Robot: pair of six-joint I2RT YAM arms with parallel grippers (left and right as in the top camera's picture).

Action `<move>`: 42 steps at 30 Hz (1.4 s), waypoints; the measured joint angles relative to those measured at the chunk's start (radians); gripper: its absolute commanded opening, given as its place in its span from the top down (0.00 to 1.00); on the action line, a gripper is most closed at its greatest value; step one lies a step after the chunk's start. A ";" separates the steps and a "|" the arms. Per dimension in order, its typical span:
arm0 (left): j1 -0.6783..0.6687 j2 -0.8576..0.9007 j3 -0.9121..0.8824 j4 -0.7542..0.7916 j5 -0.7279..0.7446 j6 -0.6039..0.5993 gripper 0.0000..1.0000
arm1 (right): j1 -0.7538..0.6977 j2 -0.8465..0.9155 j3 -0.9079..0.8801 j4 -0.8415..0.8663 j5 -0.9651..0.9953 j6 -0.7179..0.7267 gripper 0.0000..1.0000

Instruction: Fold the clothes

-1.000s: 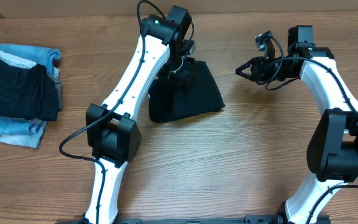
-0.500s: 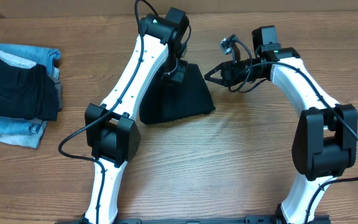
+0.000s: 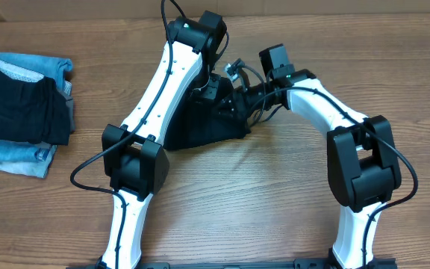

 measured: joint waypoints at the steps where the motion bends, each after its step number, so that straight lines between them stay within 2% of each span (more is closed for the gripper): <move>1: 0.000 0.000 -0.002 0.001 -0.004 -0.002 0.96 | 0.000 0.000 -0.016 0.013 0.002 0.001 0.96; 9: 0.000 0.003 -0.187 0.101 -0.058 -0.004 0.96 | 0.000 0.049 -0.068 0.113 0.049 0.058 0.96; 20: 0.034 0.005 -0.336 0.249 -0.135 -0.019 0.95 | 0.002 0.105 -0.069 0.204 0.195 0.315 0.96; 21: 0.035 0.005 -0.339 0.251 -0.141 -0.019 0.88 | 0.002 0.105 -0.069 0.205 0.198 0.321 0.96; 22: 0.041 0.005 -0.362 0.266 -0.147 -0.019 0.51 | 0.002 0.105 -0.069 0.206 0.201 0.325 0.96; 23: 0.046 0.005 -0.374 0.271 -0.153 -0.026 0.28 | 0.002 0.105 -0.069 0.207 0.201 0.330 0.96; 24: 0.050 0.005 -0.380 0.272 -0.159 -0.021 0.22 | 0.002 0.105 -0.069 0.208 0.203 0.332 0.96; 28: 0.092 0.005 -0.391 0.257 -0.219 -0.018 0.13 | 0.002 0.105 -0.069 0.207 0.209 0.340 0.96; 30: 0.109 0.005 -0.372 0.229 -0.227 -0.014 0.17 | 0.002 0.105 -0.069 0.207 0.211 0.340 0.96; 32: 0.116 0.005 -0.338 0.196 -0.234 -0.018 0.30 | 0.002 0.105 -0.069 0.208 0.212 0.340 0.96; 37: 0.137 0.005 -0.159 0.079 -0.235 -0.029 0.50 | 0.002 0.105 -0.069 0.207 0.219 0.340 0.96; 38: 0.138 0.005 -0.139 0.062 -0.238 -0.032 0.75 | 0.002 0.105 -0.069 0.206 0.219 0.341 0.96; 39: 0.144 0.005 -0.118 0.043 -0.248 -0.044 0.91 | 0.002 0.105 -0.069 0.204 0.219 0.341 0.96; 40: 0.151 0.005 -0.111 0.035 -0.253 -0.058 0.96 | 0.002 0.105 -0.069 0.203 0.219 0.341 0.96; 42: 0.170 0.005 -0.109 0.036 -0.225 -0.070 0.96 | 0.002 0.105 -0.069 0.204 0.219 0.341 0.96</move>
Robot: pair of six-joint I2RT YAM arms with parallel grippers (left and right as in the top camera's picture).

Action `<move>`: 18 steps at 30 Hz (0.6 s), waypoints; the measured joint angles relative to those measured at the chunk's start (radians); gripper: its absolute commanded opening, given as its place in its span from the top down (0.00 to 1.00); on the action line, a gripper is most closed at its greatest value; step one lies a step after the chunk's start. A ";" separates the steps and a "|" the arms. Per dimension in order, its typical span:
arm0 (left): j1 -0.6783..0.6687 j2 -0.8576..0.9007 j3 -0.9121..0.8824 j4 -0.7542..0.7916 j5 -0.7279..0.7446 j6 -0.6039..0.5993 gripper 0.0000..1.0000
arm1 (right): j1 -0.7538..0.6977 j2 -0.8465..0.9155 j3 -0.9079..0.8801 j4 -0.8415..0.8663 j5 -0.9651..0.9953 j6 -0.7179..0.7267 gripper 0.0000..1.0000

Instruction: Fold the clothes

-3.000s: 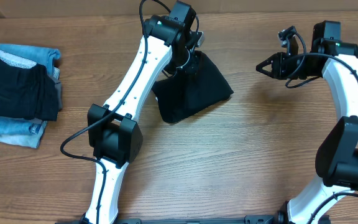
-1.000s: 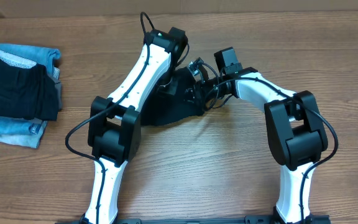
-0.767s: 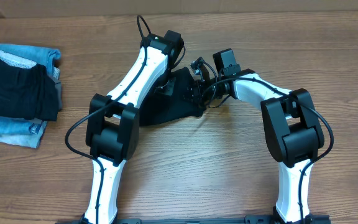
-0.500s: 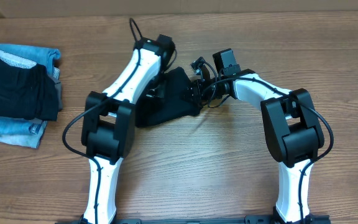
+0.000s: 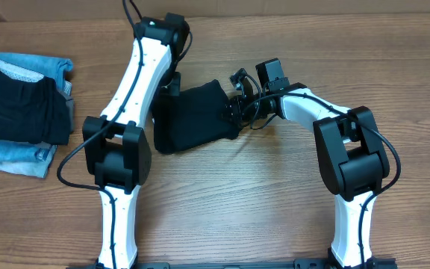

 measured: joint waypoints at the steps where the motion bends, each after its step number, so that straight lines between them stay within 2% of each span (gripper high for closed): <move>1: 0.006 0.000 0.005 0.003 0.034 0.000 0.96 | 0.000 0.000 0.000 0.001 0.000 0.002 0.96; 3: 0.013 0.000 0.021 0.042 0.162 0.029 0.96 | 0.000 0.000 0.000 0.002 0.000 0.010 0.96; 5: 0.018 0.000 0.029 0.074 0.370 0.082 0.96 | 0.000 0.000 0.000 0.002 0.000 0.014 0.96; 10: 0.052 0.000 -0.004 0.160 0.651 0.162 0.96 | 0.000 0.000 0.000 0.002 0.000 0.021 0.96; 13: 0.064 0.000 -0.139 0.273 0.711 0.183 0.96 | -0.001 0.000 0.000 0.004 0.000 0.022 0.96; 16: 0.077 0.006 -0.248 0.341 0.687 0.185 0.96 | -0.001 0.000 0.000 0.003 0.000 0.022 0.96; 18: 0.103 0.008 -0.257 0.365 0.642 0.185 0.96 | -0.001 0.000 0.000 0.003 0.001 0.021 0.96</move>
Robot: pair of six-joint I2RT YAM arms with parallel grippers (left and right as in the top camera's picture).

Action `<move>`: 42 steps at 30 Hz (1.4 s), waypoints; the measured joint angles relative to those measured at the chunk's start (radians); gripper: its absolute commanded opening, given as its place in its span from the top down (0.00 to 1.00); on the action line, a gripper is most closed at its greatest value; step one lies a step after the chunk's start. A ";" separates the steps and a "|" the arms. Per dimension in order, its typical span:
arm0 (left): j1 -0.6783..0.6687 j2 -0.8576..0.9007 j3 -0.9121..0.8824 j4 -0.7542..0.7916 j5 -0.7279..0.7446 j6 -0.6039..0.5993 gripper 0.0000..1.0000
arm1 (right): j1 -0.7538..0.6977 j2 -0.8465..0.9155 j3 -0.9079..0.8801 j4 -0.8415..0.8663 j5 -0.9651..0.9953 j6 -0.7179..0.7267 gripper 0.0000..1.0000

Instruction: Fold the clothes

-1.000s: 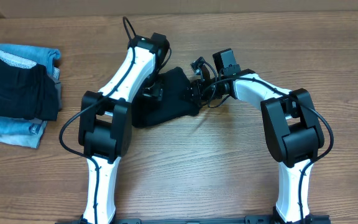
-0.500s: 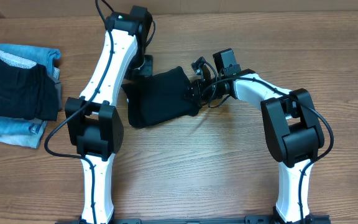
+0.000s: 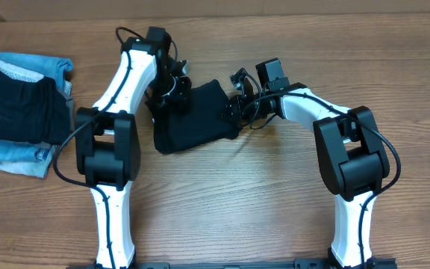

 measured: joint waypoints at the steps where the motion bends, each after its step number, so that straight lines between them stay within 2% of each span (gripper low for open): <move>1: 0.023 0.000 0.000 0.015 -0.024 0.000 0.96 | 0.000 0.000 0.000 0.001 0.000 0.000 0.96; 6: 0.160 0.000 -0.003 0.021 -0.118 0.010 0.96 | 0.000 0.000 0.000 0.000 0.000 0.000 0.96; 11: 0.222 -0.011 0.070 -0.005 0.163 0.022 0.96 | 0.000 0.000 0.000 -0.003 0.000 0.000 0.96; 14: 0.199 -0.090 0.107 -0.081 0.240 0.023 0.96 | 0.000 0.000 0.000 -0.004 0.000 0.000 0.96; 17: 0.140 -0.111 0.045 -0.099 0.241 0.054 0.96 | 0.000 0.000 0.000 -0.005 0.000 0.001 0.96; 20: 0.089 -0.076 -0.160 0.006 0.245 0.074 0.96 | 0.000 0.000 0.000 -0.005 0.000 0.001 0.96; 22: 0.093 -0.044 -0.218 0.037 0.244 0.075 0.96 | 0.000 0.000 0.000 -0.006 0.000 0.001 0.96; 32: 0.233 -0.040 -0.180 -0.028 0.164 0.071 0.96 | 0.000 0.000 0.000 -0.007 0.008 0.000 0.96; 39: 0.074 -0.102 -0.156 -0.122 0.248 0.082 0.96 | 0.000 0.000 0.000 -0.013 0.011 0.000 0.96; 42: 0.043 -0.106 -0.154 -0.175 0.135 0.072 0.96 | 0.000 0.000 0.000 -0.014 0.011 0.001 0.96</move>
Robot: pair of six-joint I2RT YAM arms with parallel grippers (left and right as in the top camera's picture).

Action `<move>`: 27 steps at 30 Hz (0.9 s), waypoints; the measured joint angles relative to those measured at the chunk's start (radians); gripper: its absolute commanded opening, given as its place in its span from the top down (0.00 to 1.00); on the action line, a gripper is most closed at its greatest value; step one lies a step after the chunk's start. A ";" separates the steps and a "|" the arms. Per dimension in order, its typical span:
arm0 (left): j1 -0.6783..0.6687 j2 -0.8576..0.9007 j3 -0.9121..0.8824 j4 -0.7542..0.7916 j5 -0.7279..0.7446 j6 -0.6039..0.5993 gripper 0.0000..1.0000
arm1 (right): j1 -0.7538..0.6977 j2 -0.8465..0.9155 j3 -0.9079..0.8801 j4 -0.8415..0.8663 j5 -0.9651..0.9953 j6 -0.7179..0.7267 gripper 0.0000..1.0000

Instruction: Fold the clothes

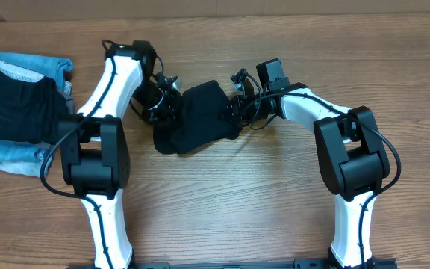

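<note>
A black garment (198,118) lies folded into a compact block on the wooden table, mid-back. My left gripper (164,103) sits low at its left edge, its fingers dark against the cloth, so their spread is unclear. My right gripper (234,108) rests on the garment's right edge and appears closed on the cloth there. The garment's underside and inner folds are hidden.
A pile of folded clothes (21,112), black on top of light blue denim, lies at the table's left edge. The table's back edge (312,15) runs just behind the arms. Bare wood (230,194) lies in front of the garment.
My left arm has swung further left and its gripper dropped from the garment's upper left corner to its left edge. The garment's left side looks slightly reshaped. The right arm has not moved.
At first both grippers were close together over the bunched black garment behind the table's middle. Then the garment lay as a flatter block further left, with the left gripper at its upper left corner and the right at its right edge. Now the left gripper is at the left edge.
</note>
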 measured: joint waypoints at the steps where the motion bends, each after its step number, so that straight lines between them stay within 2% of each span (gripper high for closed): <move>1: 0.000 0.000 0.000 -0.005 -0.032 -0.010 0.96 | 0.000 0.000 0.000 0.000 0.000 0.000 0.96; 3: 0.002 -0.003 0.001 0.003 -0.061 -0.026 0.96 | 0.000 0.000 0.000 0.000 0.000 0.000 0.96; 11: -0.005 -0.137 0.003 0.100 0.006 -0.002 0.96 | 0.000 0.000 0.000 0.000 0.000 0.000 0.96; 13: -0.009 -0.125 -0.002 0.137 -0.021 -0.001 0.96 | 0.000 0.000 0.000 0.001 0.000 0.000 0.96; 19: -0.007 0.060 -0.016 0.183 -0.116 0.002 0.96 | 0.001 0.000 0.000 0.001 0.000 0.000 0.96; 23: -0.004 0.065 -0.009 0.198 -0.143 -0.010 0.96 | 0.001 0.000 0.000 0.002 -0.001 0.000 0.96; 27: 0.021 0.060 0.120 0.140 -0.310 -0.092 0.96 | 0.001 0.000 0.000 0.000 0.000 0.000 0.96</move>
